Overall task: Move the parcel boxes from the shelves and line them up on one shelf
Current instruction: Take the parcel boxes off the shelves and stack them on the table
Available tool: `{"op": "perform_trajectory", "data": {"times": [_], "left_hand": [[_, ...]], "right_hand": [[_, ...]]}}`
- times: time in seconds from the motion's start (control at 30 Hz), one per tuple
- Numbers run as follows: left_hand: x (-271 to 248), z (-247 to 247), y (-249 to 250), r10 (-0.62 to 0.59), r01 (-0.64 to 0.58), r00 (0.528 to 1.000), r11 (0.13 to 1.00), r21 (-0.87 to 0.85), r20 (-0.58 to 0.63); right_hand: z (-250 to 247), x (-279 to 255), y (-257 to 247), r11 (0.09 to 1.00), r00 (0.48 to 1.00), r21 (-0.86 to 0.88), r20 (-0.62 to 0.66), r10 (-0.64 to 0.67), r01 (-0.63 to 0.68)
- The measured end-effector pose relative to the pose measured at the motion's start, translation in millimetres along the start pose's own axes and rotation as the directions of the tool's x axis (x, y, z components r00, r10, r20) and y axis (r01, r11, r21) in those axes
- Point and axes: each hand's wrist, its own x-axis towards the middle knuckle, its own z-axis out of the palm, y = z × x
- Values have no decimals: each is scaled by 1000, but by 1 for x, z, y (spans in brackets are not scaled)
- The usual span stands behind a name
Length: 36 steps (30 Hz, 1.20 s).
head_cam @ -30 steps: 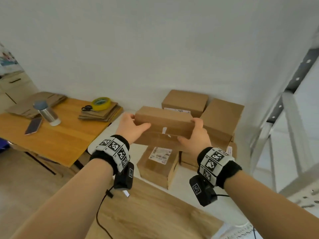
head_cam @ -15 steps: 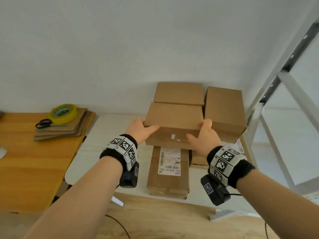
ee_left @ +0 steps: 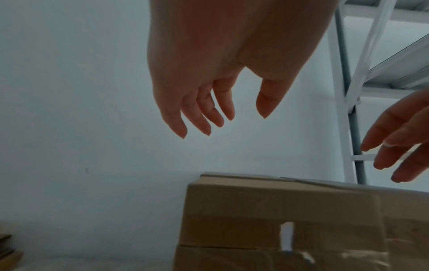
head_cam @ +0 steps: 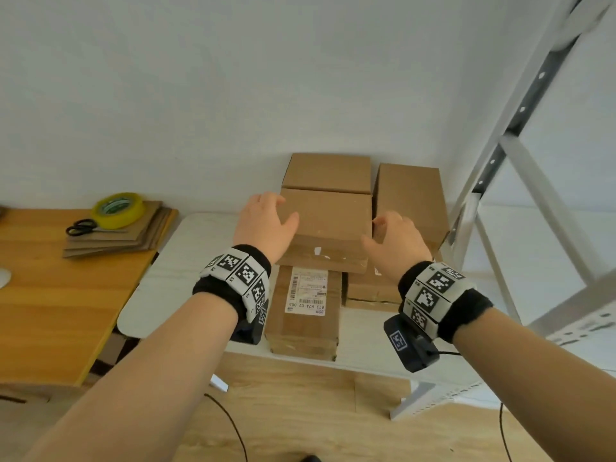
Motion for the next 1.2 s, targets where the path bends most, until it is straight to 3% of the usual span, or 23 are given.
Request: {"op": "perform_trajectory", "data": {"times": [0.23, 0.47, 0.63, 0.9, 1.2], "left_hand": [[-64, 14, 75, 88, -90, 995, 995, -40, -44], [-141, 38, 143, 80, -80, 997, 997, -18, 2], [-178, 43, 184, 120, -120, 991, 993, 0, 52], [-224, 57, 245, 274, -270, 958, 961, -60, 82], [-286, 105, 334, 443, -392, 876, 884, -255, 191]], "right_hand": [[-49, -46, 54, 993, 993, 25, 3, -118, 118], [-90, -105, 110, 983, 987, 93, 16, -161, 158], [-119, -140, 142, 980, 990, 140, -9, -141, 141], [-169, -199, 189, 986, 984, 142, -165, -61, 85], [-227, -274, 274, 989, 946, 117, -298, 127, -96]]}}
